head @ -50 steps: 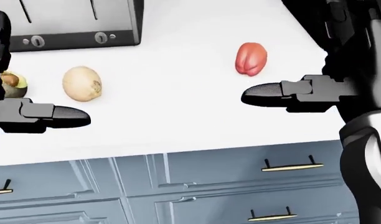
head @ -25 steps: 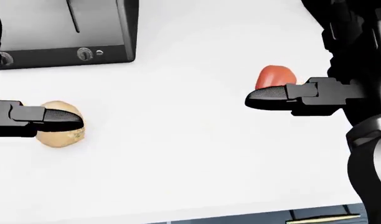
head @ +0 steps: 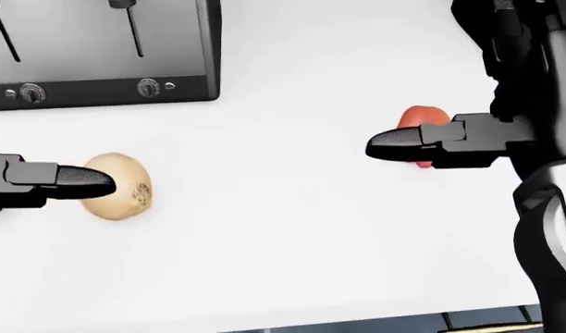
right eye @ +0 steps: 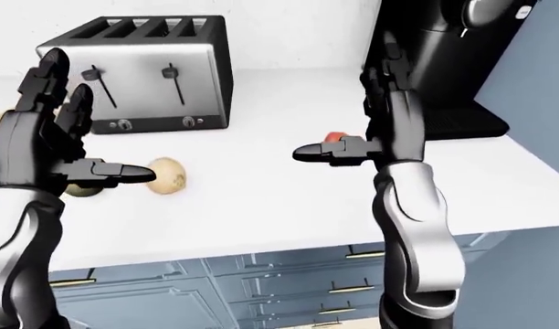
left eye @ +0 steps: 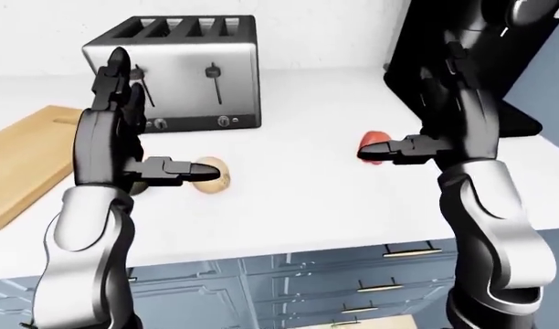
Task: Place the avocado, onion, tomato and bell pepper on the cutting board.
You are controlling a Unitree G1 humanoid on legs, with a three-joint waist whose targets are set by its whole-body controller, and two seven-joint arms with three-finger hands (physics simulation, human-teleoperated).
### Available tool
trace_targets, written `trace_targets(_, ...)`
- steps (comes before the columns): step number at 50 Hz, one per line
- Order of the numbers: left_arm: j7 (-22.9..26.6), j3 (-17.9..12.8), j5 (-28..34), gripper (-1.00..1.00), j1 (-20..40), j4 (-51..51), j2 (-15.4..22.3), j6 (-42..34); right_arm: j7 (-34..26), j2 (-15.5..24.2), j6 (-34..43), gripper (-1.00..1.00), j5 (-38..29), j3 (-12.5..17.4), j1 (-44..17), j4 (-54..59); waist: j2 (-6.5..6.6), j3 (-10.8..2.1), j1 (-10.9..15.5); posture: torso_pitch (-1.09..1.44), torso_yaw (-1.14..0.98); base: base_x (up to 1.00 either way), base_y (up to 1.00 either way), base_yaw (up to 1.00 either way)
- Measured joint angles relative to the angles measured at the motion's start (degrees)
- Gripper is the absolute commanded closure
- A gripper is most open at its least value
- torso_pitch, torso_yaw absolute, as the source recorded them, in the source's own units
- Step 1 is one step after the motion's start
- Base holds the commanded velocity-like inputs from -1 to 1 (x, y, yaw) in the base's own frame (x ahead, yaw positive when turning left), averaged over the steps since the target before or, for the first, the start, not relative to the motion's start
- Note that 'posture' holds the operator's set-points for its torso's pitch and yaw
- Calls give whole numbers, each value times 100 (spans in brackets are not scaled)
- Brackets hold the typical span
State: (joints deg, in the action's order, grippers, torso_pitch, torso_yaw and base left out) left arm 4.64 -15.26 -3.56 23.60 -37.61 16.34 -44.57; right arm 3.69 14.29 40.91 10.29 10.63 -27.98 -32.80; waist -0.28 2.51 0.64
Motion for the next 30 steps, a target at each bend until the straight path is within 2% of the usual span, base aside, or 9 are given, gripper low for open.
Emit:
trace_targets(13,11,34,-4,-100,93,59,10,0,-429,64,-105,-100,-1045,-115,-480,961,0,-13,37,0,0,0,0,0)
trace_targets(19,26,24,-21,-100,83,35,24,-1,-562,79,-468,-100,-1366,-251,-764,1739,21,-42,17,0,0,0,0,0)
trace_targets(24,24,22,4,-100,32,85,4,66,-720,-19,-710,-100,-1674,-342,-712,2162,56,-51,1,0,0,0,0,0)
trace_targets(30,31,69,23,-100,-14,161,-44,131,-875,-141,-686,-100,-1865,-353,-534,2004,100,-60,-22,0,0,0,0,0)
